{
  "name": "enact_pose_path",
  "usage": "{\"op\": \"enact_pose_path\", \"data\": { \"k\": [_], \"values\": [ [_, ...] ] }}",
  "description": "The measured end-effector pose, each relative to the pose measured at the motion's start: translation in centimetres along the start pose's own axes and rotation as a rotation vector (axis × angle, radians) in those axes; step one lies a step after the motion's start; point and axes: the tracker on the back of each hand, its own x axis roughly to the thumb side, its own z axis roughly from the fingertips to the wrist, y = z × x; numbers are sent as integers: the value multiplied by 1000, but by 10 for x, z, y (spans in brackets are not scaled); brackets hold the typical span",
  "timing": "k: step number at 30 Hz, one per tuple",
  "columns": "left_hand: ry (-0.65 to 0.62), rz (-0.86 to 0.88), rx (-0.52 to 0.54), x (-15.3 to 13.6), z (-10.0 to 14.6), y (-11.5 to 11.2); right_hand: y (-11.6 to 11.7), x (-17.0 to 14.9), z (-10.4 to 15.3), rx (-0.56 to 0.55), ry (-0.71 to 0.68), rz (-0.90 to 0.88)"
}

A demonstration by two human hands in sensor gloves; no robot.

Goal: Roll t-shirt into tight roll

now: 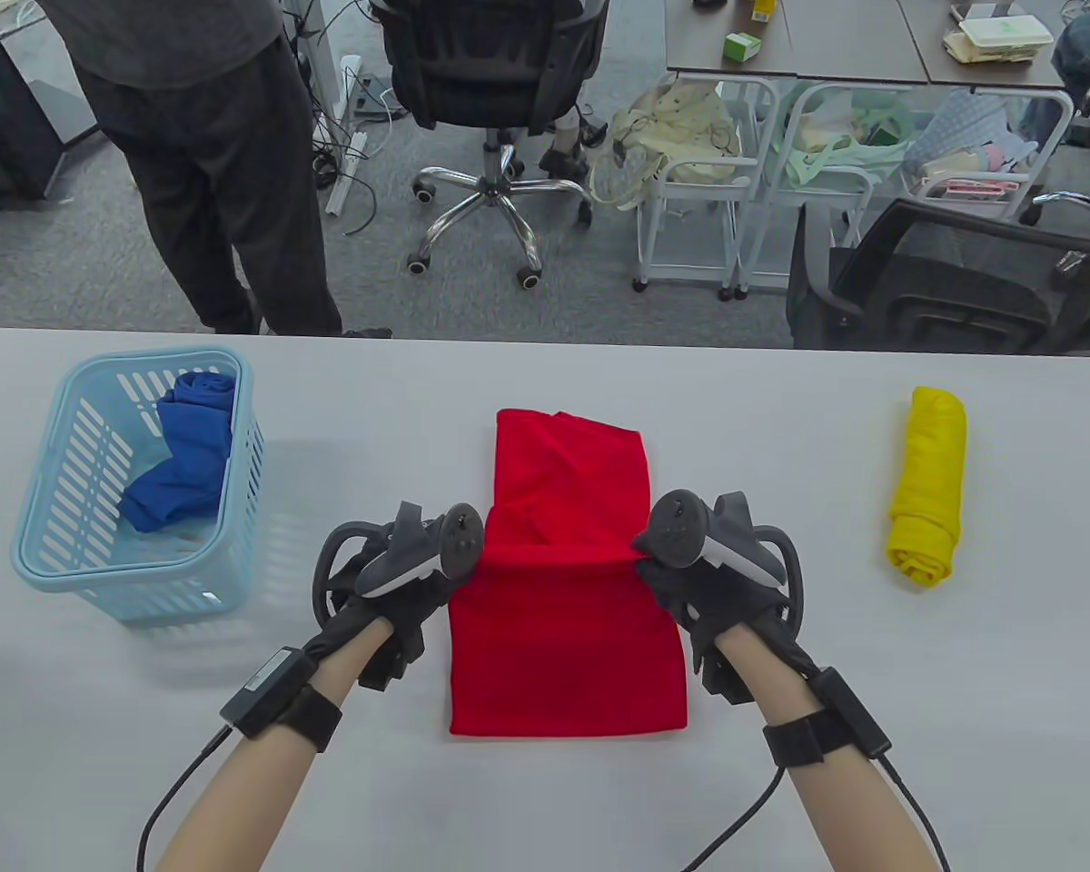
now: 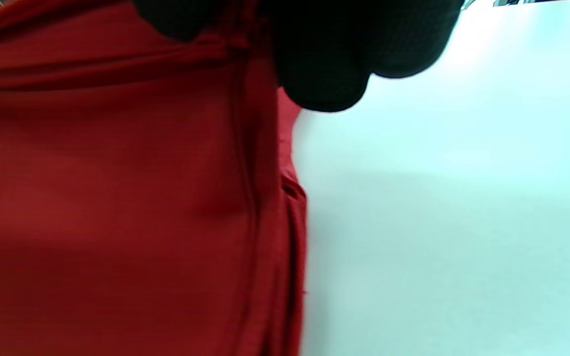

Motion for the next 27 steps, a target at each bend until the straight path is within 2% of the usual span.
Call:
{"op": "enact_pose_path", "data": {
  "k": [2,5,9,11,13,16,18,21,24,27],
  "values": [
    [-1,15,-45,-1,-6,-7,2,0,-7,36,4,-13],
    [8,27,-45,-4,-12,-4,-5,1,-15,32,15,-7],
    [85,42,34,-10,-26,28,-34,4,-26,-30,62,-5],
    [223,43,144,-16,-37,57,-54,8,-29,-196,125,-64],
    [293,77,186,-19,-43,71,-62,9,-31,-269,173,-124],
    [317,98,186,-20,-42,77,-58,8,-35,-218,213,-82],
    [255,76,154,-15,-37,67,-48,8,-33,-193,191,-44],
    [133,3,80,-3,-24,33,-23,8,-26,-119,117,-31],
    [-34,43,-79,13,-8,-13,11,14,-17,64,-22,-47],
    [-102,-5,-250,24,8,-53,48,23,-6,224,-100,42]
  ]
}}
